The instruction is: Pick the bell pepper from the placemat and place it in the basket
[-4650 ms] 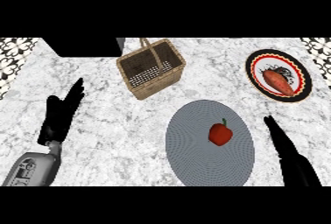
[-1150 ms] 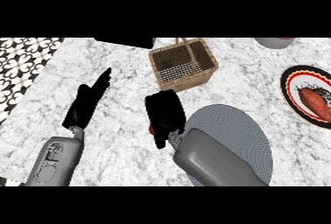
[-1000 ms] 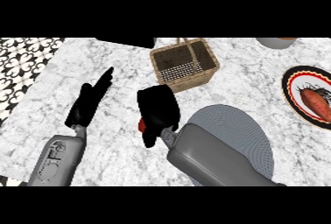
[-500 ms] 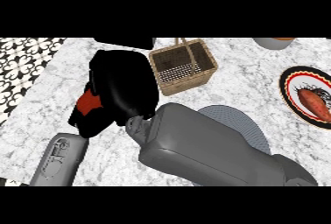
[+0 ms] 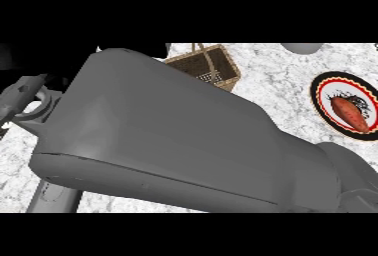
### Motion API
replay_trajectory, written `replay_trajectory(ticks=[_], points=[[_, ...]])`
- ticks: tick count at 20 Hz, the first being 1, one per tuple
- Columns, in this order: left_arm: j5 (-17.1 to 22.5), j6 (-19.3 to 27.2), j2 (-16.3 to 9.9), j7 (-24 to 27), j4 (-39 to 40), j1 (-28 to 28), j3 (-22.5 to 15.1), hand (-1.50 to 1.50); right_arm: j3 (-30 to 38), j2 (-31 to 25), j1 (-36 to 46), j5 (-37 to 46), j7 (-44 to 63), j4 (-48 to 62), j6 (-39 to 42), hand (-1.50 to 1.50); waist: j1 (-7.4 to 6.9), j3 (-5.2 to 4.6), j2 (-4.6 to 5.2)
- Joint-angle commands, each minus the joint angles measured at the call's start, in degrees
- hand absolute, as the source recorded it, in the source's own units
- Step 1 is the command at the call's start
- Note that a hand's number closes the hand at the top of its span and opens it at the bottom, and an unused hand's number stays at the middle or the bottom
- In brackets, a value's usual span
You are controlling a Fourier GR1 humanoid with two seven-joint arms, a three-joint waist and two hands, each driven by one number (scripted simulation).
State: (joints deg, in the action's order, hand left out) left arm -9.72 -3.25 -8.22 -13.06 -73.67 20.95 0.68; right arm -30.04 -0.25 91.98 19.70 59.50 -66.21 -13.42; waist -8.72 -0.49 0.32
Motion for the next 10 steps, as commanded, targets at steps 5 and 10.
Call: replay_trajectory(ticks=[5,10], points=[[-0.1,1.3,-0.3,0.6,-0.7,-1.6,1.0,0.0,5.6,0.2,20.0,-3.6,5.1,18.6,-1.2,1.5,2.44,-0.03,0.01],[1.0,1.1,-1.0,0.0,-0.3,-1.4,2.7,0.0,2.7,0.2,24.7,-1.7,2.8,30.9,7.7,1.5,4.19,-0.07,0.4]])
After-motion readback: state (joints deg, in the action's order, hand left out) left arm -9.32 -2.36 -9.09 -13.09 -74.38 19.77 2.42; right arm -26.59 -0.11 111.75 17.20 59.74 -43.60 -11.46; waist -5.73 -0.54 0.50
